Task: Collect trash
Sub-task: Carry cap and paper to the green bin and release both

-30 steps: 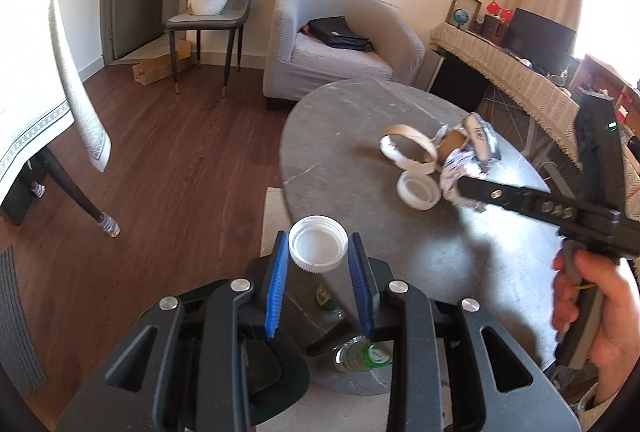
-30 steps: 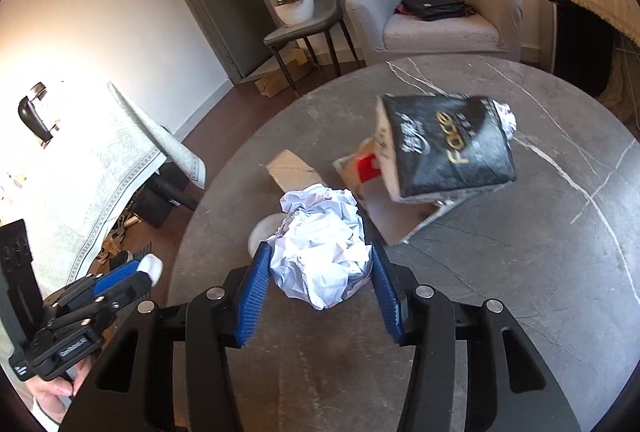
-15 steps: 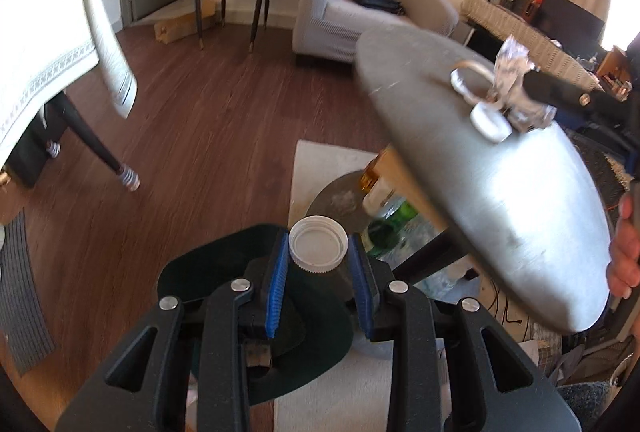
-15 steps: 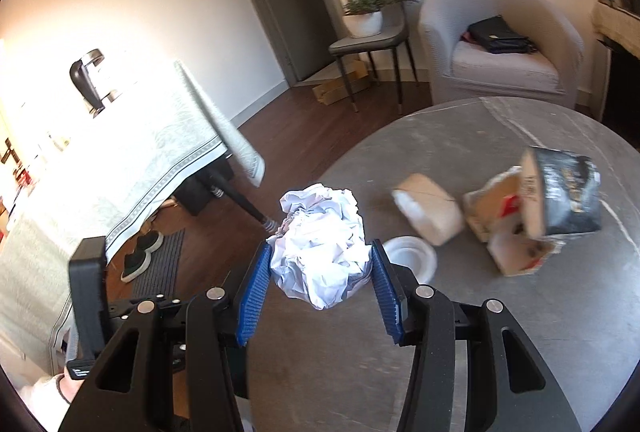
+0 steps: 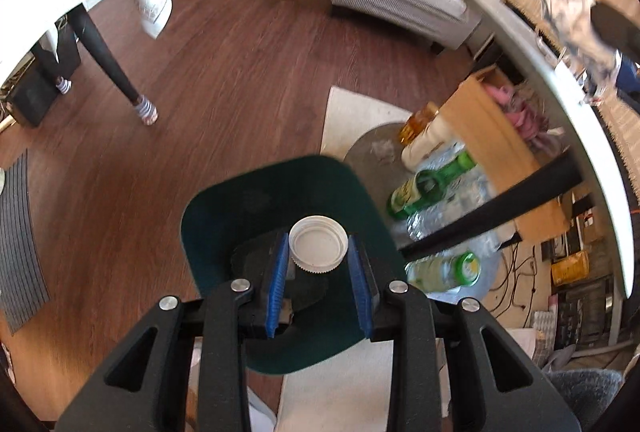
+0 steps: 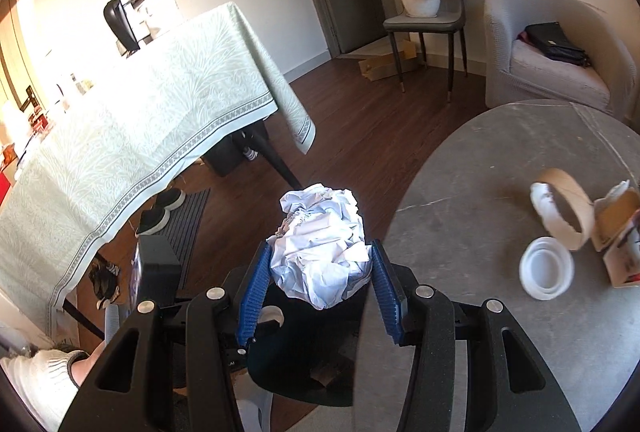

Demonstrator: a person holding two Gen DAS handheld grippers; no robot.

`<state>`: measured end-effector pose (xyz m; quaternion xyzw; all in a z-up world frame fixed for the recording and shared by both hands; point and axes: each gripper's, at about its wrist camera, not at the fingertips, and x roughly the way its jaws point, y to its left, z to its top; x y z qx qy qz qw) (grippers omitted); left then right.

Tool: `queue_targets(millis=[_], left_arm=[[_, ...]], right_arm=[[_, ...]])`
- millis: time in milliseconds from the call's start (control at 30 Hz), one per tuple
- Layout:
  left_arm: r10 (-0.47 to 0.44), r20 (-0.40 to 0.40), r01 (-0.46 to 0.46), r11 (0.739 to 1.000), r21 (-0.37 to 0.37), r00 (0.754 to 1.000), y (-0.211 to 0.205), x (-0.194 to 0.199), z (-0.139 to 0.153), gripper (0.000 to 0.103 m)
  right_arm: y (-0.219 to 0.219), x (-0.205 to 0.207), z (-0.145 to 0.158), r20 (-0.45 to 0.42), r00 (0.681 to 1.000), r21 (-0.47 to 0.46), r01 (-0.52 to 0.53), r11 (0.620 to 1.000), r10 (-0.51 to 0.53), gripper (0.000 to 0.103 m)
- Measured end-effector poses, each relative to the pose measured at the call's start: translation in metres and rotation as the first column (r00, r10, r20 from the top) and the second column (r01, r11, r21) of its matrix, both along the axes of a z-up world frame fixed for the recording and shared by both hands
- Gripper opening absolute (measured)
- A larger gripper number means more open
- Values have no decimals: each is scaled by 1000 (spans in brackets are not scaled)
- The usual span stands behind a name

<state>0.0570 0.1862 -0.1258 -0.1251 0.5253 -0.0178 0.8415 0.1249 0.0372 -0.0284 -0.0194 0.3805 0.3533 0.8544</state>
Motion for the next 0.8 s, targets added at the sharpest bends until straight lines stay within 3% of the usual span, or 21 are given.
queue_targets(millis=[200, 333, 600, 800], left_arm=[[-9, -51, 9, 1000, 0, 999, 11, -7, -18, 33], [-19, -39, 19, 1000, -10, 999, 17, -10, -17, 38], [21, -8, -21, 999, -30, 1000, 41, -18, -6, 38], [62, 62, -60, 997, -39, 996, 62, -26, 14, 36]], right_arm=[[30, -3, -13, -15, 999, -41, -41, 998, 41, 50], [51, -5, -24, -30, 997, -73, -69, 995, 67, 50], [79, -3, -53, -71, 993, -127, -104, 986, 96, 50], [94, 0, -76, -107, 990, -179, -112, 977, 94, 50]])
